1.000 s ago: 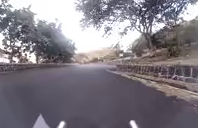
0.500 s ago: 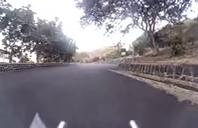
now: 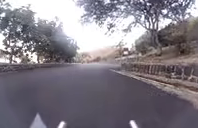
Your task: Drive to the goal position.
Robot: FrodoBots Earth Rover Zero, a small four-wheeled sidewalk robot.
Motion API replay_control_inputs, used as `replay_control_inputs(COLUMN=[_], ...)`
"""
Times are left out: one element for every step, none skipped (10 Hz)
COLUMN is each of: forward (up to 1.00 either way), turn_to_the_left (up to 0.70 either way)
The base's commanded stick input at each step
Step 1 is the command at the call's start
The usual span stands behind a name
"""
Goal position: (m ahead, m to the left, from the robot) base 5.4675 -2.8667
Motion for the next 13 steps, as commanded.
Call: replay_control_inputs(forward=[0.70,0.70,0.70,0.70,0.70,0.70,0.70,0.70,0.70,0.70,0.70,0.70,0.70], turn_to_the_left=[0.00,0.00,0.00,0.00,0.00,0.00,0.00,0.00,0.00,0.00,0.00,0.00,0.00])
